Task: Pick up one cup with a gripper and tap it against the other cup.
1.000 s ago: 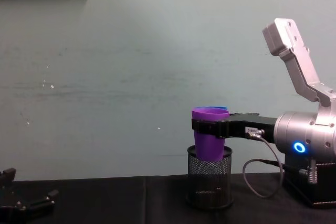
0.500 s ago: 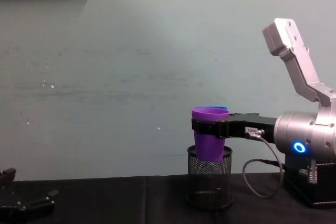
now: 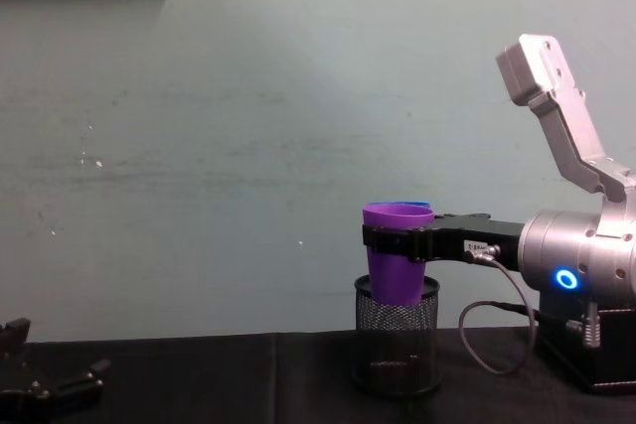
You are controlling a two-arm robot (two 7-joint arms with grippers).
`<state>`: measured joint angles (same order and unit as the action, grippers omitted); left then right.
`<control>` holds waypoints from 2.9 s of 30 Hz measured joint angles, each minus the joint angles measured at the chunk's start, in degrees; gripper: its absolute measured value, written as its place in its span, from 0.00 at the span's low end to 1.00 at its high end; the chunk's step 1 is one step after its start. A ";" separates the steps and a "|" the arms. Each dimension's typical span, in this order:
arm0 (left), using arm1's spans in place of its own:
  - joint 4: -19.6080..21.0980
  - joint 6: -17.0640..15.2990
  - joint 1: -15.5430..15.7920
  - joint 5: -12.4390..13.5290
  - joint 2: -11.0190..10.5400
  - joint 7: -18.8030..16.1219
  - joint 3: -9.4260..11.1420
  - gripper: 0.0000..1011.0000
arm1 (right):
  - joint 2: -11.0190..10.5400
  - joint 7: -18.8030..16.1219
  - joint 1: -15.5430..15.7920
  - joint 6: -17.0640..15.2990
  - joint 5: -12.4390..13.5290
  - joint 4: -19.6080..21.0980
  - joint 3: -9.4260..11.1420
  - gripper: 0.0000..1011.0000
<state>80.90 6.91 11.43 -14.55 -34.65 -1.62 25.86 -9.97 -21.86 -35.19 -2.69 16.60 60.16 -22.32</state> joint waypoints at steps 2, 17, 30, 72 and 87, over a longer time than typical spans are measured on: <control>0.00 0.00 0.00 0.00 0.00 0.00 0.00 0.99 | 0.00 0.00 0.00 0.00 0.00 0.00 0.00 0.73; 0.00 0.00 0.00 0.00 0.00 0.00 0.00 0.99 | 0.00 0.01 0.00 0.00 0.00 0.00 0.00 0.73; 0.00 0.00 0.00 0.00 0.00 0.00 0.00 0.99 | 0.00 0.02 0.00 0.00 0.00 0.00 0.00 0.73; 0.00 0.00 0.00 0.00 0.00 0.00 0.00 0.99 | 0.00 0.01 0.00 0.00 0.00 0.00 0.00 0.73; 0.00 0.00 0.00 0.00 0.00 0.00 0.00 0.99 | 0.00 0.01 0.00 0.00 0.00 0.00 0.00 0.73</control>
<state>80.90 6.91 11.43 -14.55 -34.65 -1.62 25.86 -9.97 -21.84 -35.19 -2.69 16.60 60.15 -22.32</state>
